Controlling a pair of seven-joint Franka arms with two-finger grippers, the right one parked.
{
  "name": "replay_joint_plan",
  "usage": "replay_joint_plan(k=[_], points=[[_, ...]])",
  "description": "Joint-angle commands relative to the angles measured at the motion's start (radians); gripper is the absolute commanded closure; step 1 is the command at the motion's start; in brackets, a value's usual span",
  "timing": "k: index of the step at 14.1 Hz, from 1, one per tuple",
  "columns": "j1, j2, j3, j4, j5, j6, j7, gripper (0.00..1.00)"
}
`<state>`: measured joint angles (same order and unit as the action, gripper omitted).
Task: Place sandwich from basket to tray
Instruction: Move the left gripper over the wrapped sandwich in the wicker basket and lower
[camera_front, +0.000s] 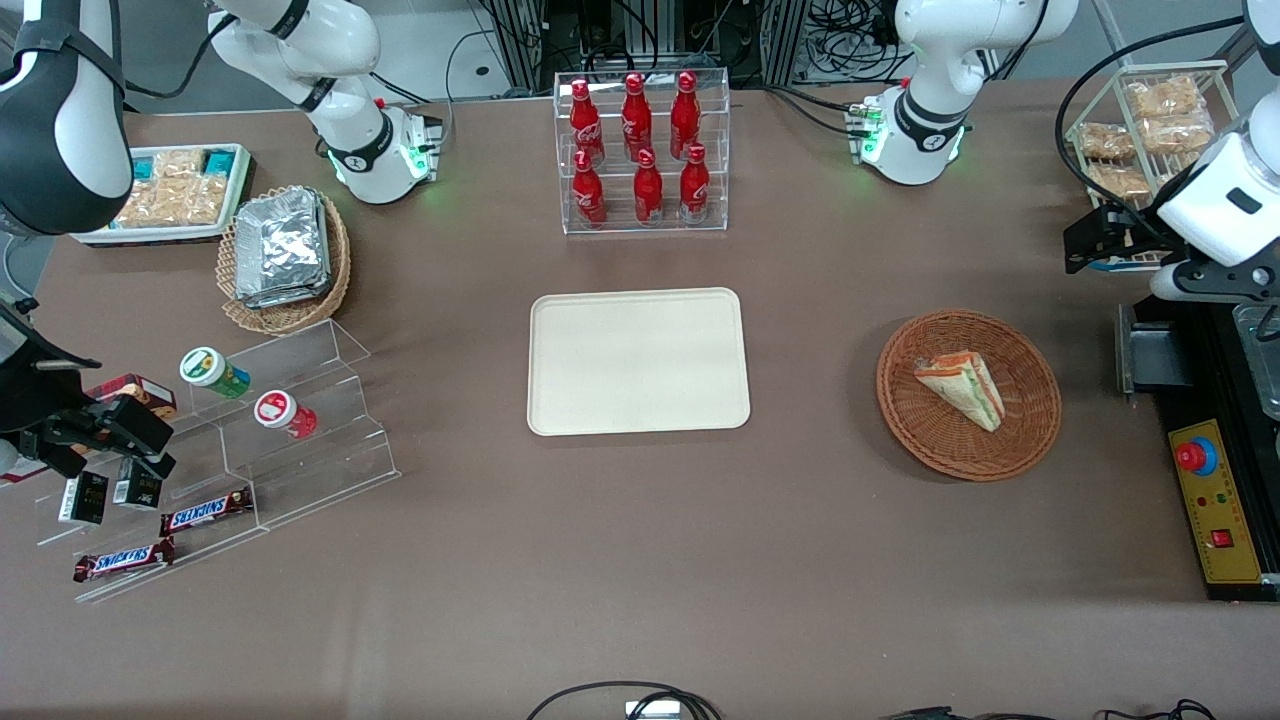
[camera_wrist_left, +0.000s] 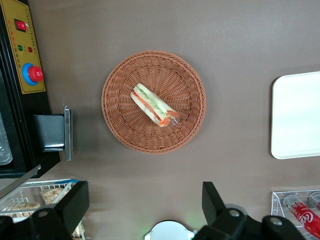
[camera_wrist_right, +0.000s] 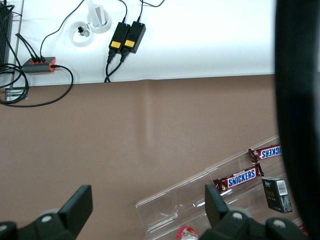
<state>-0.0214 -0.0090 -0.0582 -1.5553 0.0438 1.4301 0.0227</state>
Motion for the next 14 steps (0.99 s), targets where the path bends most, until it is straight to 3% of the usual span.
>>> replay_joint_plan(k=[1, 7, 14], points=[[0.009, -0.006, -0.006, -0.009, 0.008, 0.007, 0.014, 0.0], [0.011, 0.053, 0.008, -0.05, 0.024, 0.094, -0.006, 0.0], [0.009, 0.024, 0.018, -0.411, 0.025, 0.464, -0.314, 0.0]])
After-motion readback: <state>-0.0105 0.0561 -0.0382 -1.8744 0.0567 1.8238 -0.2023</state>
